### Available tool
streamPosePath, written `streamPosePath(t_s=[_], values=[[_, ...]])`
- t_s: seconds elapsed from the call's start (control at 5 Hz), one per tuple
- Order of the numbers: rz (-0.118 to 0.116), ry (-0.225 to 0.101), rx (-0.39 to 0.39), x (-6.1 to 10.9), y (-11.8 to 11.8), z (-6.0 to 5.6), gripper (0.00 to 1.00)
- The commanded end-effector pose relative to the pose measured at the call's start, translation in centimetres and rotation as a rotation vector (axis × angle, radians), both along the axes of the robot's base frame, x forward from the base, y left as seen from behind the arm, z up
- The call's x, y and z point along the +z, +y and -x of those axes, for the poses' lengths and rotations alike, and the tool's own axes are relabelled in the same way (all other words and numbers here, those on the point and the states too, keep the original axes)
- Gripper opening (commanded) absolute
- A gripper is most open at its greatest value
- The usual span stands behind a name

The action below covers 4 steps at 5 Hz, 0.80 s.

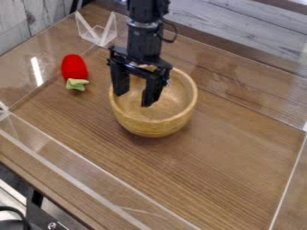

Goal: Move the red object to the right side of the table

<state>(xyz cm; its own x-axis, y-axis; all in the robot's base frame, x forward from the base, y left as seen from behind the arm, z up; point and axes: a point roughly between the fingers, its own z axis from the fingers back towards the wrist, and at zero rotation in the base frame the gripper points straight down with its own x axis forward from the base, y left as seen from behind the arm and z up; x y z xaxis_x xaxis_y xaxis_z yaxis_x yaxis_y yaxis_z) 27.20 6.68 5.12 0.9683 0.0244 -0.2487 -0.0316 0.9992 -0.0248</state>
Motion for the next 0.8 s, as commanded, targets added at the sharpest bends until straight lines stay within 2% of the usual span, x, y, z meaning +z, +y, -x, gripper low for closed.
streamPosePath(t_s=[0.0,0.4,0.6], values=[[-0.015,-0.059,-0.042,1.2,1.2,-0.2,1.0],[-0.011,-0.056,-0.125,0.2,2.6,0.4,1.0],[-0.01,-0.053,-0.175,0.1,2.6,0.5,0.0]])
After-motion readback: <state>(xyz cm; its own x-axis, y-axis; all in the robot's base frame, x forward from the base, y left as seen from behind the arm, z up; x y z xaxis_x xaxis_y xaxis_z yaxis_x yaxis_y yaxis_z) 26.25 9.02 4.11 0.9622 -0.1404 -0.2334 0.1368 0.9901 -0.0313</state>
